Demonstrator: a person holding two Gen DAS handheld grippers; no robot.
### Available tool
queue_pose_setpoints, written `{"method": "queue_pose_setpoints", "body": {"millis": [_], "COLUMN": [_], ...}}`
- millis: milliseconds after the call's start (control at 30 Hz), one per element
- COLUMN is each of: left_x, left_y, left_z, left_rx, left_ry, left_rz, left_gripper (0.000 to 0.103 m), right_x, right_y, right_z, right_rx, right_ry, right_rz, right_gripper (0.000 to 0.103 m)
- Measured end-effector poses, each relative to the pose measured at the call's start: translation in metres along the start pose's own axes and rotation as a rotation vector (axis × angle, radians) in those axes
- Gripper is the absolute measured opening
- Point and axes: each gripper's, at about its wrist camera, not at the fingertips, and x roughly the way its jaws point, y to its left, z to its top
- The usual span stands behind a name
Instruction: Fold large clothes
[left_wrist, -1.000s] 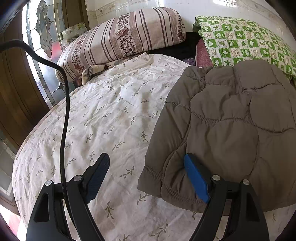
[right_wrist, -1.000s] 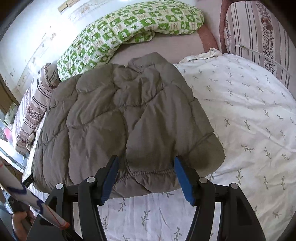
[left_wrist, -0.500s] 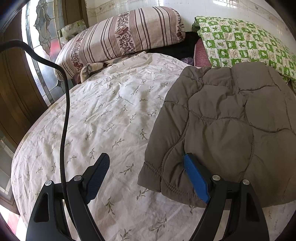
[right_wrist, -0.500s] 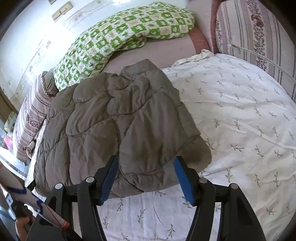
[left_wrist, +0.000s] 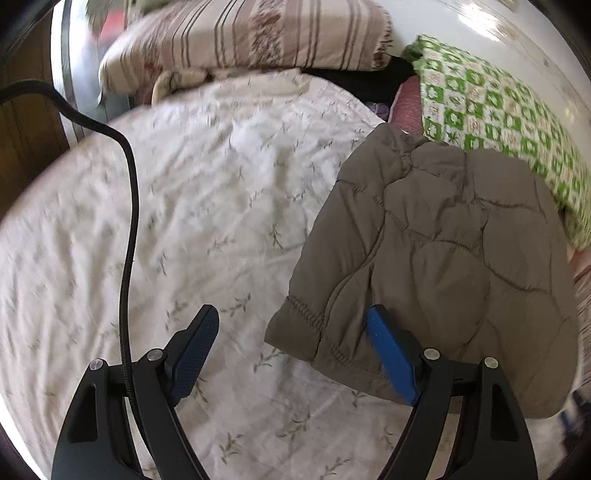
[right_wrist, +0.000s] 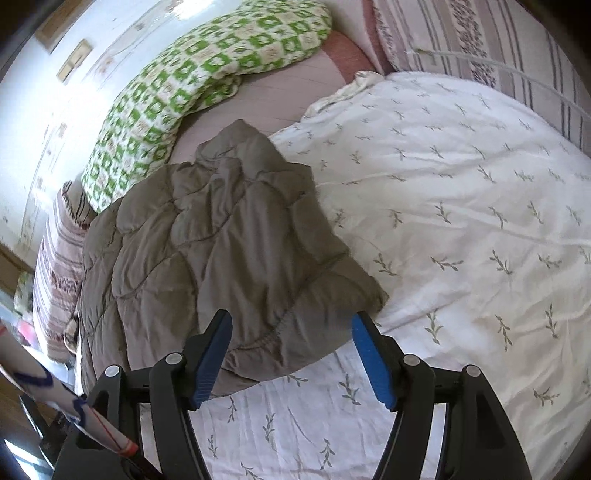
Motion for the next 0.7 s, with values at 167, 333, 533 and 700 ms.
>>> {"method": "queue_pose_setpoints", "body": {"millis": [167,333,533,700], "left_x": [0.008,0.023,0.033,0.046], "left_y": [0.018,0.041,0.046,0.040], "left_z": [-0.001,-0.010,-0.010,-0.001], "left_rx": [-0.143,-0.316,-0.378,-0.382], "left_ry": [0.080,0.172,0.173,0.116], "left_rz": [-0.104,-0.227,-0.281,-0.298], "left_gripper": [0.083,0.086,0.091,0.097], "right_x": [0.003,0.010,0.028,0.043], "right_y": [-0.020,-0.043,-0.057,-0.056], "right_z": [0.002,-0.002,-0.005,-0.004], "right_rx": [0.126,0.267,0.375,0.416], "right_ry": [0.020,0.032,0.030,0.006], "right_rz": [0.061,0.106,0.177,0.225], "right_gripper": [0.075,0.077,0.078,0.084]}}
